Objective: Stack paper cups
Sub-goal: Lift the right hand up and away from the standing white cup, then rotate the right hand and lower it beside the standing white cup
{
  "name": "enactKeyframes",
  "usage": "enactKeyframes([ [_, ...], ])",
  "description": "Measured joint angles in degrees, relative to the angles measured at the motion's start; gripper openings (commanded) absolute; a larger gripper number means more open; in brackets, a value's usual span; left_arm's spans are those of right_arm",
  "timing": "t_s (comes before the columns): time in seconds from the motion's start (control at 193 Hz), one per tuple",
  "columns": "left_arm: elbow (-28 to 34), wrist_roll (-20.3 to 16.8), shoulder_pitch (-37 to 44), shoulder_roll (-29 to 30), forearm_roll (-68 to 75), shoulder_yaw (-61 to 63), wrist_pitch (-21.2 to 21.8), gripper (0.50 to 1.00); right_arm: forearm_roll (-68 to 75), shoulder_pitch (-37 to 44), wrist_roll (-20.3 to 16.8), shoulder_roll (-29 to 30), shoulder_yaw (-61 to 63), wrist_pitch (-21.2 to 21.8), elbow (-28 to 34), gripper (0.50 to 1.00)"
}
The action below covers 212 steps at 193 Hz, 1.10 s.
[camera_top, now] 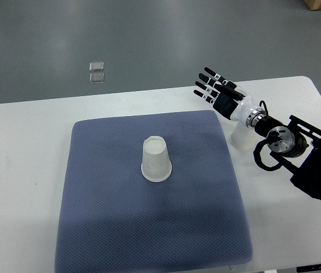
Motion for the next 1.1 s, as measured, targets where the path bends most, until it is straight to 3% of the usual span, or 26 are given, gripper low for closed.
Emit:
enactKeyframes([
  [0.384, 0.0, 0.0, 0.4, 0.0, 0.0, -0.1, -0.3, 1.0, -0.6, 1.0, 0.0, -1.1, -0.2, -0.1, 0.5, 0.926],
  [0.613, 0.0, -0.1, 0.4, 0.0, 0.0, -0.1, -0.3, 1.0, -6.3, 6.0, -1.2, -7.2, -5.3, 0.2, 1.8, 0.926],
  [0.867, -0.5, -0.1, 0.4, 0.0, 0.0, 0.0, -0.3, 1.0, -6.7, 23.2, -1.3, -19.0, -28.6, 3.9, 5.3, 0.926],
  [1.1, -0.9, -0.1, 0.4, 0.0, 0.0, 0.0, -0.4, 1.0, -14.2, 47.3, -1.7, -20.6, -61.8, 6.7, 10.4, 0.926],
])
